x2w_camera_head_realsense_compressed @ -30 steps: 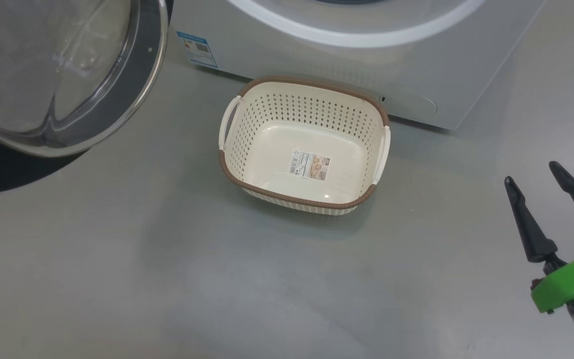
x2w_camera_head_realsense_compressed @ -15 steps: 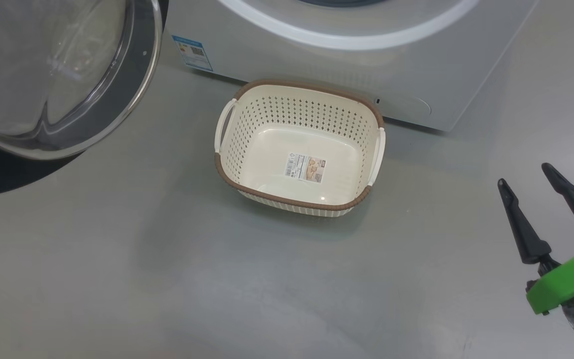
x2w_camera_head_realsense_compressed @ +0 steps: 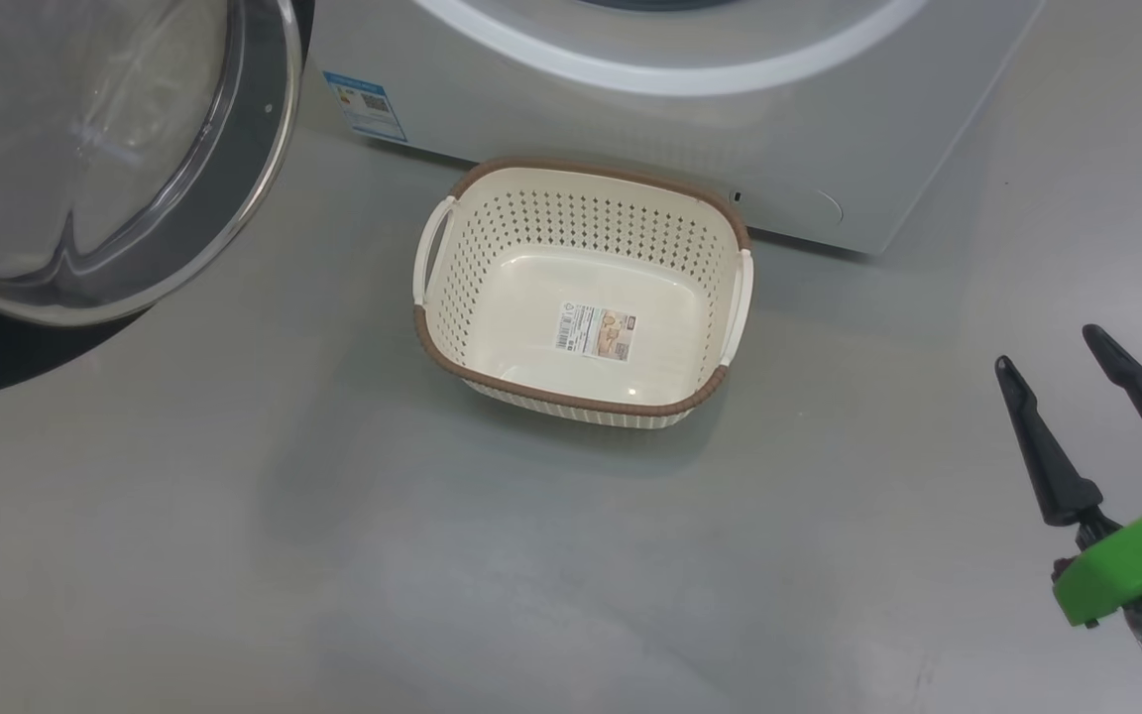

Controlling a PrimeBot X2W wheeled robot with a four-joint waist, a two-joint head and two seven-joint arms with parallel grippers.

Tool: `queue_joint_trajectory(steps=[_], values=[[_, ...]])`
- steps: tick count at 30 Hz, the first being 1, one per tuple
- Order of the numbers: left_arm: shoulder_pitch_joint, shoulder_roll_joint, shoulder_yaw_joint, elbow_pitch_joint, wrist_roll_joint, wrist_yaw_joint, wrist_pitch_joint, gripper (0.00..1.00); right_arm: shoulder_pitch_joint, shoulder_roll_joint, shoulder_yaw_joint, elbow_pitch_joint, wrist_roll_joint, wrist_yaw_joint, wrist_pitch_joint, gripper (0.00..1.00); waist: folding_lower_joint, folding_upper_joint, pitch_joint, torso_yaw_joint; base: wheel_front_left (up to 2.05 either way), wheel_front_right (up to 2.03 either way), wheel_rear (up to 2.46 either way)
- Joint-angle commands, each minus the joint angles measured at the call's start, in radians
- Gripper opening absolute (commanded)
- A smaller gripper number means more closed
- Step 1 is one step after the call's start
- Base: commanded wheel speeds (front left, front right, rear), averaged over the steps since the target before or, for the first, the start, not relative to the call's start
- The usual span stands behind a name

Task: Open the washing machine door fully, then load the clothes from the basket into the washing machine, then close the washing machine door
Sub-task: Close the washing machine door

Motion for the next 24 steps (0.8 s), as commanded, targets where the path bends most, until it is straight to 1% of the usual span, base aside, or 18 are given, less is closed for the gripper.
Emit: queue_joint_trajectory(steps=[1, 5, 13, 18, 24], values=[[-0.035, 0.041, -0.002, -0.075, -0.012, -0.009, 0.052, 0.0, -0.012, -0.027, 0.01, -0.039, 0.004, 0.004, 0.005, 1.0, 0.0, -0.0001, 0.002, 0.002, 0.0, 0.0, 0.0], [-0.012, 0.035, -0.009, -0.132, -0.035, -0.009, 0.109, 0.0, -0.014, -0.024, 0.01, -0.037, 0.003, 0.004, 0.005, 1.0, 0.0, -0.0001, 0.004, 0.009, 0.0, 0.0, 0.0], [0.039, 0.031, -0.003, -0.228, -0.066, -0.009, 0.187, 0.0, -0.017, -0.018, 0.013, -0.033, 0.003, 0.004, 0.002, 1.0, 0.0, -0.0001, 0.0, 0.028, 0.0, 0.0, 0.0], [0.067, 0.027, 0.005, -0.27, -0.074, -0.009, 0.221, 0.0, -0.02, -0.016, 0.015, -0.032, 0.004, 0.004, 0.0, 1.0, 0.0, -0.0001, 0.002, 0.04, 0.0, 0.0, 0.0], [0.095, 0.004, 0.02, -0.325, -0.091, -0.009, 0.261, 0.0, -0.023, -0.013, 0.015, -0.03, 0.003, 0.004, -0.001, 1.0, 0.0, -0.0001, 0.006, 0.055, 0.0, 0.0, 0.0]])
